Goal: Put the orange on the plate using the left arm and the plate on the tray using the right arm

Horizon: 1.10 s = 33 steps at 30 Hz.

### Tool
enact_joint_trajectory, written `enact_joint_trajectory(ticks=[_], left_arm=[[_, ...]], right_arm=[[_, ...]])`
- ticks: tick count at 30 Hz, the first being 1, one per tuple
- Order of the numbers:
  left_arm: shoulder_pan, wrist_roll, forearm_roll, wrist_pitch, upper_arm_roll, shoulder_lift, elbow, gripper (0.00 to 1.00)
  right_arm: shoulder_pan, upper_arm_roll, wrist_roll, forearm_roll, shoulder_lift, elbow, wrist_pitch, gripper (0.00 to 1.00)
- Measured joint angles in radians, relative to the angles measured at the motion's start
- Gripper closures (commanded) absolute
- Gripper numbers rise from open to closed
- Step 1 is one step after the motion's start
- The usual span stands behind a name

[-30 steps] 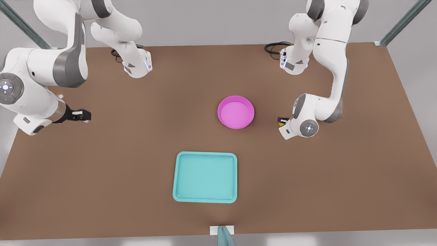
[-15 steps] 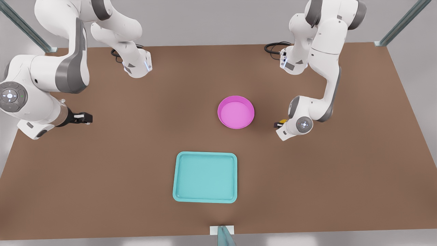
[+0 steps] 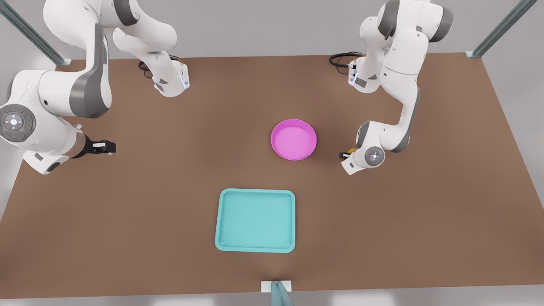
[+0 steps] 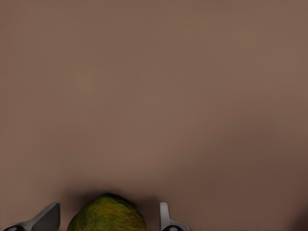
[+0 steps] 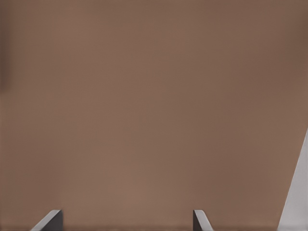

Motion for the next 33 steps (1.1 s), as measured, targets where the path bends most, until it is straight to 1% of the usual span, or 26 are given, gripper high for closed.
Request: enact_joint_trajectory(ticks=[1,3,7,10,12,15,18,21,22,27,28,29,30,31,32,33], left_arm=[[0.000,-0.001,0.001,0.003,0.000,0.003,0.000,0.30],[0.000,-0.004,0.004,0.008,0.000,0.005,0.000,0.39],[0.000,-0.014,0.011,0.008,0.000,-0.002,0.003,0.40],[-0.001,-0.028,0.013,-0.016,0.000,-0.042,0.010,0.39],[-0.068,-0.053,0.013,-0.052,0.000,-0.060,0.076,0.39],[-0.211,-0.114,-0.002,-0.163,-0.007,-0.032,0.262,0.39],[-0.386,-0.188,-0.044,-0.260,-0.015,0.033,0.383,0.39],[-0.448,-0.260,-0.086,-0.323,-0.033,0.105,0.468,0.38],[-0.454,-0.281,-0.096,-0.337,-0.039,0.114,0.475,0.00],[-0.459,-0.371,-0.114,-0.382,-0.041,0.121,0.477,0.00],[-0.456,-0.383,-0.116,-0.413,-0.002,0.099,0.517,0.00],[-0.444,-0.387,-0.121,-0.481,0.090,0.085,0.636,0.00],[-0.417,-0.385,-0.126,-0.560,0.206,0.076,0.772,0.00],[-0.383,-0.381,-0.130,-0.629,0.311,0.070,0.887,0.00],[-0.352,-0.377,-0.134,-0.688,0.392,0.066,0.993,0.00],[-0.322,-0.370,-0.136,-0.738,0.438,0.053,1.064,0.00]], right_arm=[[0.000,0.000,0.000,0.000,0.001,0.000,0.000,0.00],[-0.001,0.000,0.000,0.000,0.004,0.000,-0.001,0.00],[-0.003,0.000,0.000,0.001,0.005,0.000,-0.001,0.00],[-0.006,0.000,-0.001,0.001,0.005,0.001,-0.001,0.00],[-0.007,0.000,-0.001,0.001,0.005,0.001,-0.001,0.00],[-0.007,0.000,-0.001,0.002,0.005,0.002,-0.001,0.00],[-0.007,0.000,-0.001,0.003,0.007,0.001,-0.001,0.00],[-0.007,0.000,-0.002,0.004,0.010,0.002,-0.001,0.00],[-0.007,0.000,-0.002,0.004,0.011,0.001,-0.001,0.00],[-0.007,0.000,-0.002,0.006,0.017,0.002,-0.001,0.00],[-0.006,0.000,-0.002,0.007,0.022,0.001,-0.001,0.00],[-0.001,0.004,-0.002,0.024,0.039,-0.004,-0.001,0.00],[0.012,0.016,-0.002,0.065,0.069,-0.018,0.001,0.00],[0.069,0.025,0.004,0.114,0.104,-0.027,0.008,0.00],[0.151,0.031,0.018,0.173,0.137,-0.034,0.027,0.00],[0.218,0.035,0.036,0.229,0.169,-0.039,0.054,0.00]])
